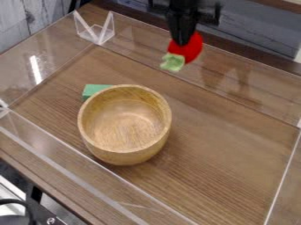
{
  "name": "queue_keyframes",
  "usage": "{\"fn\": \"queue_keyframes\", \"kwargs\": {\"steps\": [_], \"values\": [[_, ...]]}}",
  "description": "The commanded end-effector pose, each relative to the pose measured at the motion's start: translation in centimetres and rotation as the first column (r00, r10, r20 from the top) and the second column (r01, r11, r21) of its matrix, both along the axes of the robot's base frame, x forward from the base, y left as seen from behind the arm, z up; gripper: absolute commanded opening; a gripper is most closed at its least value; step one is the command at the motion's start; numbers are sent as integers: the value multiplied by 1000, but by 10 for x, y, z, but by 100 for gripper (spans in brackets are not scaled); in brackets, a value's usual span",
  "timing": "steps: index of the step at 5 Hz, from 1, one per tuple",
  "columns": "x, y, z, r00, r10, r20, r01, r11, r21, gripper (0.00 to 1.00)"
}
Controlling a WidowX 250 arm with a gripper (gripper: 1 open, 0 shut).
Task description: Move the red object to the left side of the table
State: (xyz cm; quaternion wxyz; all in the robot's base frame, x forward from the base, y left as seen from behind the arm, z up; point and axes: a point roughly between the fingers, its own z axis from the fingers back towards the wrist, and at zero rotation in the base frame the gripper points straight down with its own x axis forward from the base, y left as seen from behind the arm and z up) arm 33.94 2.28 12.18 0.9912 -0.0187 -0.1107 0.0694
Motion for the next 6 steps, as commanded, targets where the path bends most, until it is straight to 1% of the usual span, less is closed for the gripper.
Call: {"fn": "queue_keyframes", "kwargs": {"steps": [1, 3, 4, 5, 6], "values": [[-5, 8, 3, 998, 0, 63, 0, 1000, 10, 0], [-6, 32, 3, 995, 63, 79, -64, 998, 16, 0], [-11, 50, 1, 985, 151, 86, -153, 988, 16, 0], [-14, 61, -1, 971, 218, 95, -220, 975, 14, 0], [-10, 57, 12, 956, 273, 103, -276, 961, 11, 0]]}}
